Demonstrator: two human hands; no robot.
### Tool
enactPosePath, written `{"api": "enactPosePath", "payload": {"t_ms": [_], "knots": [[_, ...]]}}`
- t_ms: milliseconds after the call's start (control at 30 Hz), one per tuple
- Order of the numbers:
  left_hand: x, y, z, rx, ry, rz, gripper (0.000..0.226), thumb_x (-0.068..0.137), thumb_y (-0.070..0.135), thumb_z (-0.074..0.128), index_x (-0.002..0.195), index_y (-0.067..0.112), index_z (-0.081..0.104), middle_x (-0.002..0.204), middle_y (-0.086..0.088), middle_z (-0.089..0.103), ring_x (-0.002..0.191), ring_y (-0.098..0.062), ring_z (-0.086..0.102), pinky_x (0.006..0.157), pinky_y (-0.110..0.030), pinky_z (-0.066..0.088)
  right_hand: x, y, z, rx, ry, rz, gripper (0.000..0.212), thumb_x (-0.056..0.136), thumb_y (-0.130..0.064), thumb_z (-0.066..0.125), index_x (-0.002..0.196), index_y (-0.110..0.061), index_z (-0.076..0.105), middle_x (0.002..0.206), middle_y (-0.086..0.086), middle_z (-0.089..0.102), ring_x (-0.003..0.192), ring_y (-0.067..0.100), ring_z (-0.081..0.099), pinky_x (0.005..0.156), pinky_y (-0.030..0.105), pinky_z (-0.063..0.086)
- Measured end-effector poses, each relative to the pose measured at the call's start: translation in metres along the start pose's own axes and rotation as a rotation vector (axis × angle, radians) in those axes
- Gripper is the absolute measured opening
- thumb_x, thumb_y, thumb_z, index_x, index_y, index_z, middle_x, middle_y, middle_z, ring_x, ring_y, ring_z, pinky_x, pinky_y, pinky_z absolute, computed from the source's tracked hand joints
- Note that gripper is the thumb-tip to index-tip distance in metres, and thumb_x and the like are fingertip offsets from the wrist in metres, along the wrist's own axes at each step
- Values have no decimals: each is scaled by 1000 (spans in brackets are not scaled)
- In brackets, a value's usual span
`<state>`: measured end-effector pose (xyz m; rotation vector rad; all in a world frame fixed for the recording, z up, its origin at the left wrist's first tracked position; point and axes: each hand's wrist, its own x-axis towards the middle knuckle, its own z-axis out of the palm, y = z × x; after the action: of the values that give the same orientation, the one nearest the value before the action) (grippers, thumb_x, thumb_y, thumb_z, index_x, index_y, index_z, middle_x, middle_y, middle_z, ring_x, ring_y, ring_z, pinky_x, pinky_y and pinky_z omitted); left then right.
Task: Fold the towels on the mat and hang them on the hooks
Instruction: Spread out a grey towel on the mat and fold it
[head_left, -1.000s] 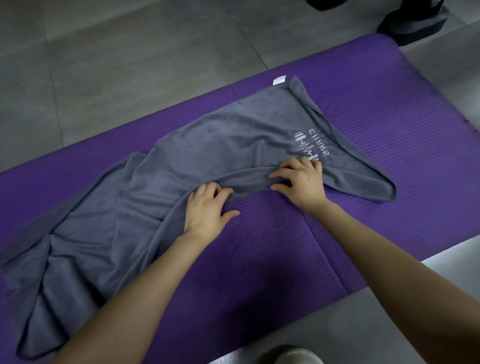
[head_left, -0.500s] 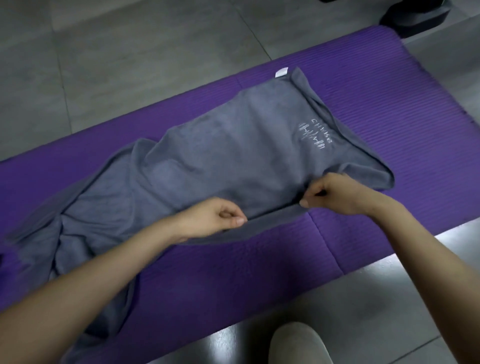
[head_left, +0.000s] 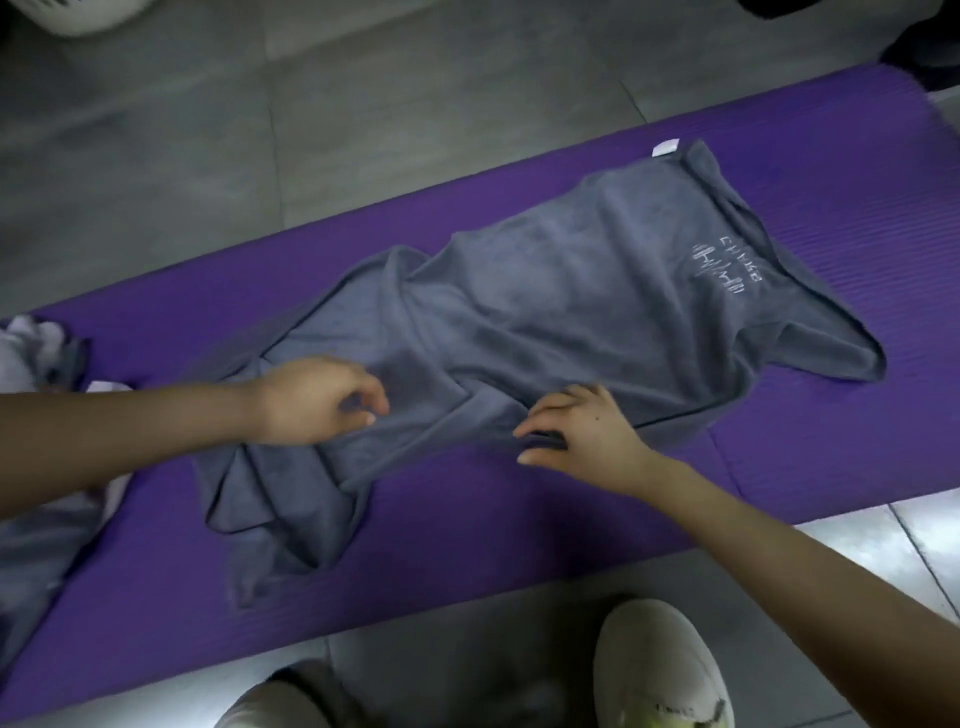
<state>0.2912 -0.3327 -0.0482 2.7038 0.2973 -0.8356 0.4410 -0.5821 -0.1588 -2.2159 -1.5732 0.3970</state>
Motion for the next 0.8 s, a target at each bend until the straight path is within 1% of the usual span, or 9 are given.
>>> {"api": "enactPosePath", "payload": {"t_ms": [67, 167, 233, 300, 367, 433, 567, 700, 800], "knots": [[-27, -15, 12, 0, 50, -37, 19, 90, 24, 58, 106, 21, 66, 102, 8, 61, 92, -6, 54, 79, -15, 35, 7, -20, 23, -89, 9, -62, 39, 67, -61, 58, 87, -31, 74, 85, -9, 68, 75, 19, 63, 75, 30, 39], [-58, -35, 51, -32, 211, -98, 14, 88, 26, 61, 96, 18, 69, 90, 4, 63, 92, -16, 60, 76, -20, 37, 18, -41, 46, -239, -88, -61, 47, 52, -52, 83, 91, -26, 74, 86, -2, 66, 78, 24, 63, 75, 35, 44], [-73, -40, 83, -102, 307, -170, 26, 86, 39, 55, 90, 18, 70, 83, 4, 61, 84, -17, 61, 71, -21, 38, 21, -43, 52, -304, -122, -39, 48, 49, -48, 86, 90, -27, 74, 88, -1, 66, 79, 24, 63, 75, 36, 41], [-80, -41, 117, -167, 367, -203, 44, 80, 52, 42, 81, 18, 70, 76, 2, 62, 72, -18, 62, 65, -23, 43, 21, -37, 53, -330, -99, -48, 38, 57, -44, 81, 91, -27, 74, 91, 1, 66, 77, 26, 62, 76, 37, 34], [-83, -43, 148, -261, 411, -251, 47, 76, 55, 41, 77, 18, 70, 73, 2, 63, 68, -18, 61, 62, -24, 47, 18, -29, 52, -347, -62, -76, 31, 70, -44, 63, 94, -28, 74, 89, 2, 65, 75, 25, 61, 74, 35, 29], [-85, -44, 175, -257, 411, -279, 46, 73, 58, 46, 83, 20, 71, 78, 3, 65, 72, -19, 62, 64, -23, 48, 15, -23, 53, -351, -31, -91, 34, 76, -44, 50, 94, -28, 74, 87, 0, 65, 73, 25, 61, 73, 35, 29], [-85, -53, 206, -35, 361, -211, 47, 59, 54, 72, 92, 21, 69, 85, 2, 61, 73, -21, 61, 60, -29, 50, 15, -16, 54, -330, 61, -83, 25, 82, -36, 50, 82, -27, 74, 79, -3, 66, 66, 23, 60, 69, 34, 30], [-83, -62, 202, -98, 461, -173, 14, 63, 33, 67, 72, 22, 66, 72, 5, 61, 66, -21, 61, 59, -31, 46, 15, -18, 49, -280, 186, -47, 27, 86, -29, 49, 70, -23, 71, 72, -5, 67, 59, 22, 59, 71, 33, 30], [-93, -76, 192, -278, 433, -132, 9, 71, 29, 66, 73, 20, 67, 73, 7, 63, 71, -18, 62, 67, -25, 42, 9, -25, 34, -187, 235, 51, 25, 82, -35, 50, 71, -25, 70, 86, -6, 67, 75, 18, 58, 76, 30, 25]]}}
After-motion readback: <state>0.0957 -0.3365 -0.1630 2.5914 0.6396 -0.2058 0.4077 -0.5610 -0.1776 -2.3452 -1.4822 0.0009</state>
